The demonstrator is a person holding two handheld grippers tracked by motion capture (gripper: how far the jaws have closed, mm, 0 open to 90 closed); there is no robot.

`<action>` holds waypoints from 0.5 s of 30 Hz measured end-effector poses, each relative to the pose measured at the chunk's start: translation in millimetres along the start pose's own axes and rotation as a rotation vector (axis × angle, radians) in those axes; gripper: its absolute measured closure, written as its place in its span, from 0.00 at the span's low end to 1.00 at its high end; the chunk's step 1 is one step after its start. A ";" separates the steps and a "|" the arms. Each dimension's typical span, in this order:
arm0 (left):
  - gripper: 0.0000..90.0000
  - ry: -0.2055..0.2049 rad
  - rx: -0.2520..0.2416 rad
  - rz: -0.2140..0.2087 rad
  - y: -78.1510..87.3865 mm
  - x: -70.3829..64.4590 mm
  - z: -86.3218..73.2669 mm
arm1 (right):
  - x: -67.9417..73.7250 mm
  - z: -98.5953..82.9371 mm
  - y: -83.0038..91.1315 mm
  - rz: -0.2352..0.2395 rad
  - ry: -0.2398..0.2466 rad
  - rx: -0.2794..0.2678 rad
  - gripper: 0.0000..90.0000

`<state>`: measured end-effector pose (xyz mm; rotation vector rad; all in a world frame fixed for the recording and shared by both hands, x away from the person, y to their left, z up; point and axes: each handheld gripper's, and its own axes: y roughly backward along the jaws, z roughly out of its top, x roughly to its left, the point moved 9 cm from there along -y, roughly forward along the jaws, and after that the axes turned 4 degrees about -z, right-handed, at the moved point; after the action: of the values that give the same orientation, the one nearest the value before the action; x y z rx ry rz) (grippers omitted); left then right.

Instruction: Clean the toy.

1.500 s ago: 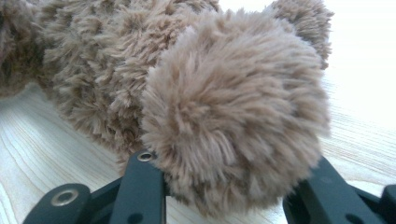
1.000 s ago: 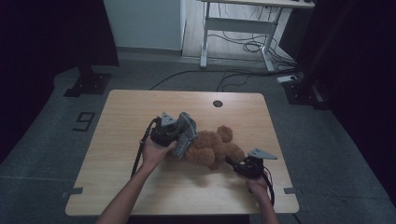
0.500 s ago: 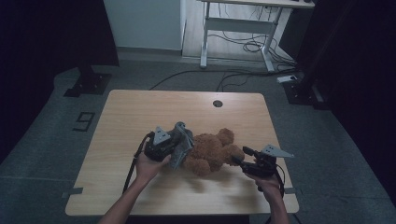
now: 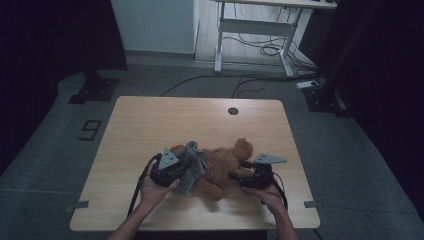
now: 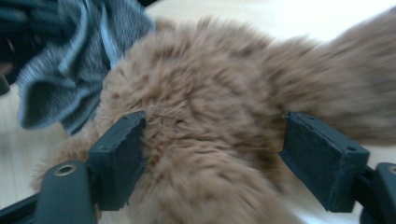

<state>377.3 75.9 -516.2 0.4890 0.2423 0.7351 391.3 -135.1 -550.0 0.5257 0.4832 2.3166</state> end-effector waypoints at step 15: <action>0.87 0.046 -0.003 0.048 -31.2 26.1 21.7 | -17.0 -2.0 -39.8 -0.144 -0.018 -0.050 0.52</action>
<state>422.4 66.7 -514.4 0.4773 0.2733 0.7941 423.6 -120.3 -574.6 0.4716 0.4389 2.1793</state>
